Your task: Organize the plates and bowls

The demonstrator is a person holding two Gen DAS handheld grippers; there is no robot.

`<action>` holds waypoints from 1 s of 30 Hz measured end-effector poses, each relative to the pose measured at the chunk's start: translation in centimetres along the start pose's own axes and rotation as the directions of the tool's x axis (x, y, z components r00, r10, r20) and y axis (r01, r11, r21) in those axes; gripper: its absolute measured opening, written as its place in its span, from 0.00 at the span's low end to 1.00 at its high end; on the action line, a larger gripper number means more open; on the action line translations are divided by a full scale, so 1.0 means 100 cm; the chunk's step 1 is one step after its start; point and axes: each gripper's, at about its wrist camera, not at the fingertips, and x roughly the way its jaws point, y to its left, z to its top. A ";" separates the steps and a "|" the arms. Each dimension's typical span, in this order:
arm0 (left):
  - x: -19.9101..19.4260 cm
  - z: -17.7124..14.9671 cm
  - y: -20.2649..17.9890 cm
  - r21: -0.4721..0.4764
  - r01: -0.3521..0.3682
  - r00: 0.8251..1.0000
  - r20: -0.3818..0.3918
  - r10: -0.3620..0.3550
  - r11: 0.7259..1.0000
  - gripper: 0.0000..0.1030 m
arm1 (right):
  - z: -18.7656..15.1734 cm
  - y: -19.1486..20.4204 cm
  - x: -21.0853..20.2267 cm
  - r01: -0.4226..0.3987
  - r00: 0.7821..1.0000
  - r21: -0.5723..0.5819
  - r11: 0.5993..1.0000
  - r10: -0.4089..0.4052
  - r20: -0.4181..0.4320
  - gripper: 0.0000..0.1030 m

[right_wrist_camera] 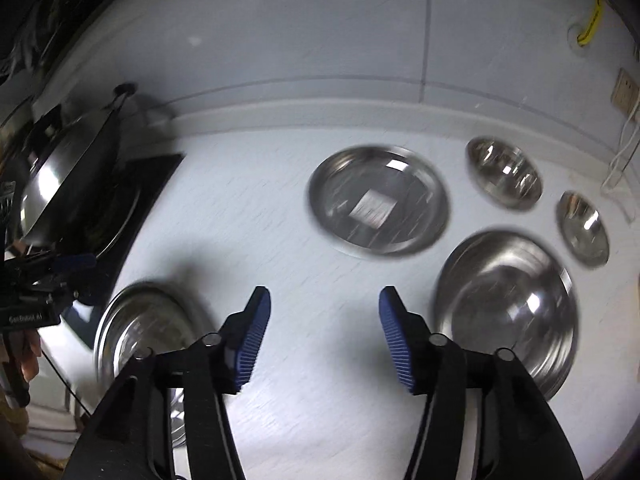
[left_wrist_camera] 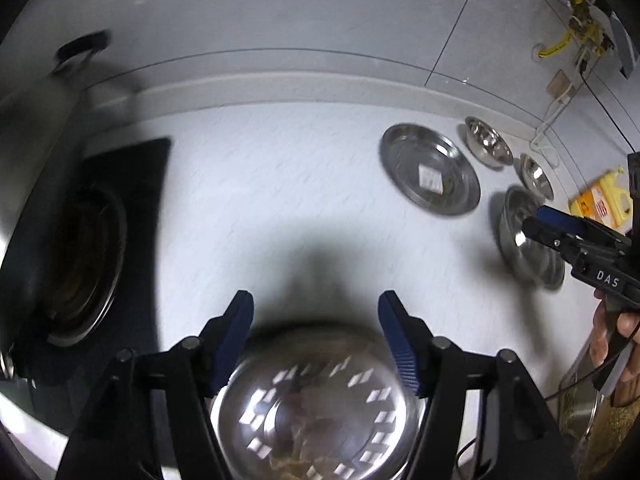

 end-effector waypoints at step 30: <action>0.190 0.138 -0.080 -0.096 0.011 0.987 -0.159 -0.026 0.995 0.62 | 0.089 -0.120 0.156 -0.038 0.970 0.084 0.996 0.057 -0.237 0.56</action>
